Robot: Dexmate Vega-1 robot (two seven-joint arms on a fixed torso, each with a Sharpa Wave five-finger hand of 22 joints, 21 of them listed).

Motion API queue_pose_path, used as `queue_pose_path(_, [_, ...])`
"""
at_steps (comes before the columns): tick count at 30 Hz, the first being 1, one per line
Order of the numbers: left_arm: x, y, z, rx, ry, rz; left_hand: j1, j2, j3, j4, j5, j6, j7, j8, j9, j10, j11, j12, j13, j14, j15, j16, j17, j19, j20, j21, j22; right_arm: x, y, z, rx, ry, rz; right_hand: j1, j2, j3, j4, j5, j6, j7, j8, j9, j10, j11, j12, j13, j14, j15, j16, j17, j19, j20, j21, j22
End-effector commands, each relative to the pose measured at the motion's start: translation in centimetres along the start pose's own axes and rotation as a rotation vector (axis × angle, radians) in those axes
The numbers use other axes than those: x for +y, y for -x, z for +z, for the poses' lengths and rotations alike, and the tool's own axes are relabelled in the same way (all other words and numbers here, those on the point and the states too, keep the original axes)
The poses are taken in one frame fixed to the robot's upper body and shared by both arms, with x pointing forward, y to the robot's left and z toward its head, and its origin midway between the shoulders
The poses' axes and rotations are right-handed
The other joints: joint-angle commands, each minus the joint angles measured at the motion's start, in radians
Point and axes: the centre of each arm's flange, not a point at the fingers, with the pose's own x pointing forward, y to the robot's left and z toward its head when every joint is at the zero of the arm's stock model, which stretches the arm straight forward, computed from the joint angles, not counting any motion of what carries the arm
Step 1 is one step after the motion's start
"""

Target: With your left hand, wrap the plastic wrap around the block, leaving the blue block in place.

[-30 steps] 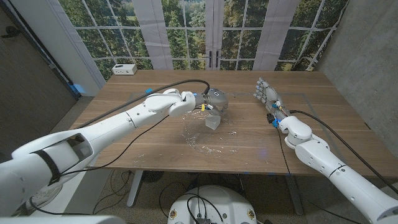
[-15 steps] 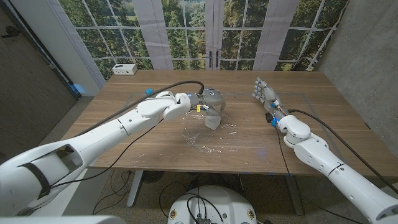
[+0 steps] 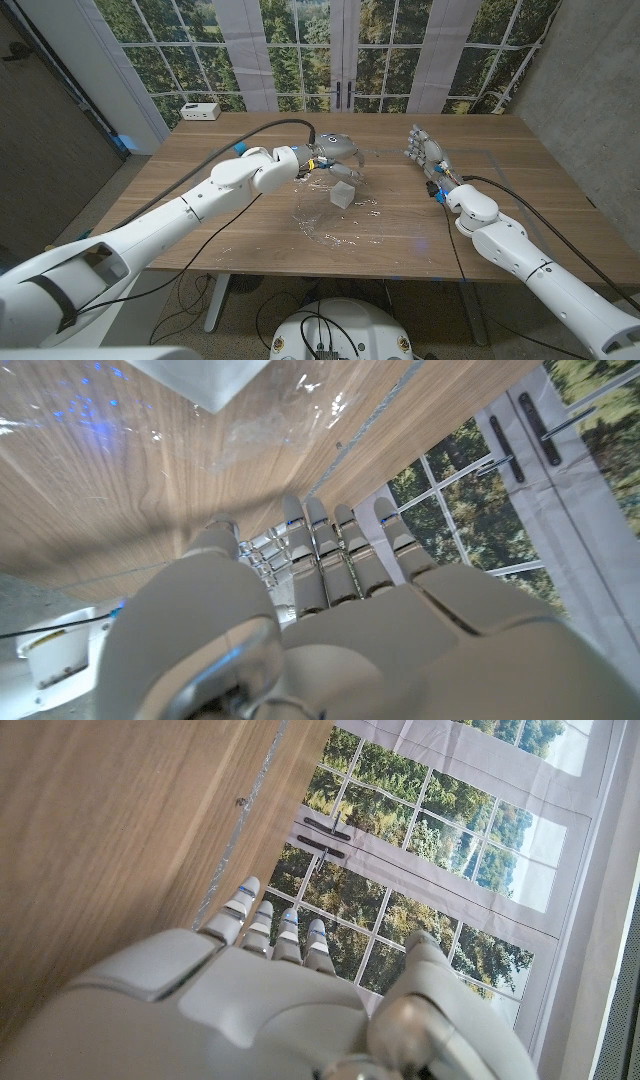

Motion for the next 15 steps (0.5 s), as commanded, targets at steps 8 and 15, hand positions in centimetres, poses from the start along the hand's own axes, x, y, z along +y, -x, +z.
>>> queue_pose_path(8, [2.0, -2.7, -2.2, 0.143, -0.13, -0.196, -0.079, -0.056, -0.036, -0.006, 0.005, 0.071, 0.071, -0.018, -0.034, -0.059, 0.021, -0.011, -0.009, -0.072, 0.032, -0.013, 0.001, -0.038, 0.007, -0.026, 0.003, -0.4, 0.0, 0.0, 0.007, -0.01, -0.009, 0.0, 0.013, 0.001, 0.003, 0.004, 0.005, -0.003, -0.002, 0.005, 0.002, 0.001, -0.002, 0.003, 0.005, 0.0, 0.003, 0.003, 0.006, -0.001, 0.001, 0.003])
queue_pose_path(15, [1.0, -3.7, -2.5, 0.152, -0.154, -0.334, -0.059, 0.001, 0.008, -0.03, 0.016, 0.169, 0.114, 0.005, -0.036, -0.052, 0.026, -0.005, -0.023, -0.081, 0.03, -0.011, -0.004, -0.035, -0.001, -0.029, 0.005, -0.6, 0.1, 0.1, 0.005, -0.005, -0.013, -0.003, 0.014, 0.0, 0.006, 0.004, 0.005, -0.004, -0.002, 0.006, 0.0, 0.0, -0.003, 0.003, 0.007, 0.001, 0.004, 0.003, 0.008, -0.001, 0.001, 0.004])
